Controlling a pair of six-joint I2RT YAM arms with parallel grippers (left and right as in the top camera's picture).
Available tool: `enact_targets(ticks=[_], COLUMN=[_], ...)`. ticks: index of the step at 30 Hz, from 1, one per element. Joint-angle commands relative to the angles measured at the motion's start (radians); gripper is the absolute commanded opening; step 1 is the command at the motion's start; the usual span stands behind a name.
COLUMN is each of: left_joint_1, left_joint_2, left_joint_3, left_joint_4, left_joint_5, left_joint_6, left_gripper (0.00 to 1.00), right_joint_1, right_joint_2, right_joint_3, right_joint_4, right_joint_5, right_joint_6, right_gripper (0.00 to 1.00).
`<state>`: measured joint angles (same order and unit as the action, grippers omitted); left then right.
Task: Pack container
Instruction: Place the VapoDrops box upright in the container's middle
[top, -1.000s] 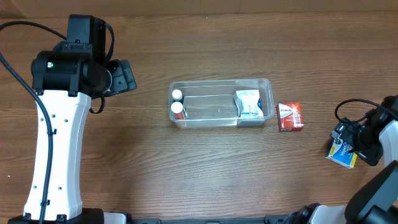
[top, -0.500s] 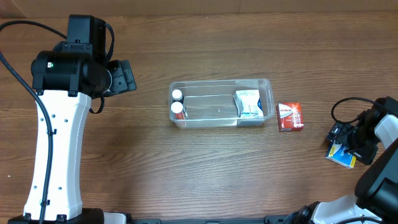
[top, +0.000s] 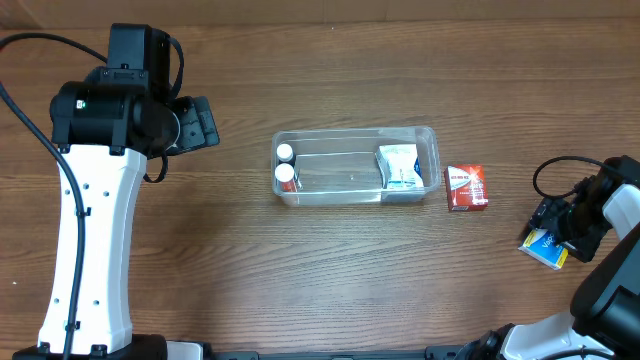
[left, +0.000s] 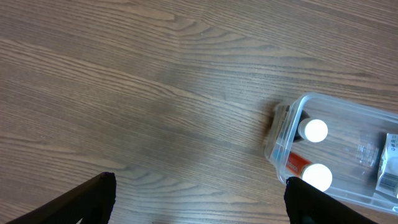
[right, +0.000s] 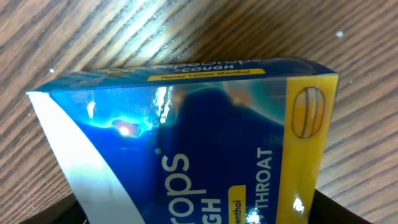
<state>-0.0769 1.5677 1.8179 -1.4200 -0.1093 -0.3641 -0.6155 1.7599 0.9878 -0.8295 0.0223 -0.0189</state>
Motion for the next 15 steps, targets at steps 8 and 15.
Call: enact_targets(ticks=[8, 15], left_joint_1=[-0.002, -0.002], left_joint_2=[-0.005, -0.005], left_joint_3=[-0.004, -0.004], left_joint_4=[-0.003, -0.005], left_joint_5=[0.005, 0.005], left_joint_6=[0.013, 0.013], left_gripper=[0.88, 0.88], right_joint_1=[-0.001, -0.001], right_joint_2=[0.002, -0.021], right_joint_3=[0.008, 0.053], right_joint_4=[0.006, -0.014], right_joint_5=[-0.002, -0.002], right_joint_6=[0.003, 0.003], right_gripper=[0.75, 0.66])
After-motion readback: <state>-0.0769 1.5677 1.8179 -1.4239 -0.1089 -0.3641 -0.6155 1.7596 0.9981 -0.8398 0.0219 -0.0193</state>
